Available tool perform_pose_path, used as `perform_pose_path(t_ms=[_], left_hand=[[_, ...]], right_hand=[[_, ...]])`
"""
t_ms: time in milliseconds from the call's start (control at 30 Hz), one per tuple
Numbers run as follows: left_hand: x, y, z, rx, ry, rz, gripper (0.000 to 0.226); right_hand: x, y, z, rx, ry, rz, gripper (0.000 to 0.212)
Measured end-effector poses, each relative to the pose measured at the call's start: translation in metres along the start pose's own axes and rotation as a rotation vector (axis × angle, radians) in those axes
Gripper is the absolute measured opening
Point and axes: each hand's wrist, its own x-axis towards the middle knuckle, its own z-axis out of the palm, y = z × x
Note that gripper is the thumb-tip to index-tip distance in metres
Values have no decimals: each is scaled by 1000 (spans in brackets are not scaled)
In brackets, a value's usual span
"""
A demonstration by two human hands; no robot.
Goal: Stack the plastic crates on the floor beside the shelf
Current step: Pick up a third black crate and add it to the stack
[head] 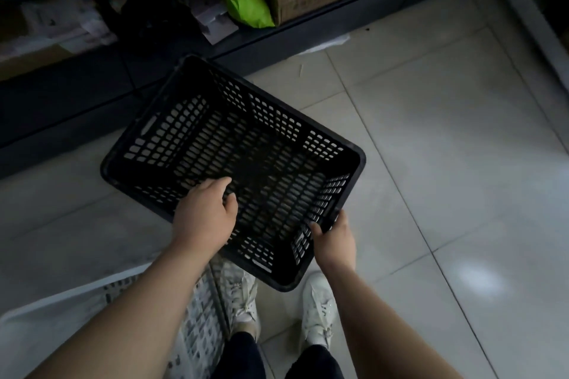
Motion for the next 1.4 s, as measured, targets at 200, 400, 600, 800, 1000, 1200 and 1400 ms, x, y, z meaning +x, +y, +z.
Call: perform_pose_path(t_ms=[200,400,600,800,1000,1200,1400], left_hand=[[17,-8,21,0,-16,38,40],[28,-7,28,-12,-31,33,41],[43,-15,21,10,-19,23,42],[72,-27,10,13,14,-8,48],[113,-51,-5,31,55,-80,54],[141,-94,-4,-107,16,-270,67],[162,-120,4,-356,-52,-427,53]], right_hand=[[25,13,15,103,50,45,54],[42,22,12,108,45,44,39],[77,7,-26,-7,146,44,36],[121,-14,-65,-6,208,-6,37],[139,-26,-72,-37,271,-39,32],[141,-20,-57,165,333,-54,26],[144,-18,-49,315,369,-6,25]])
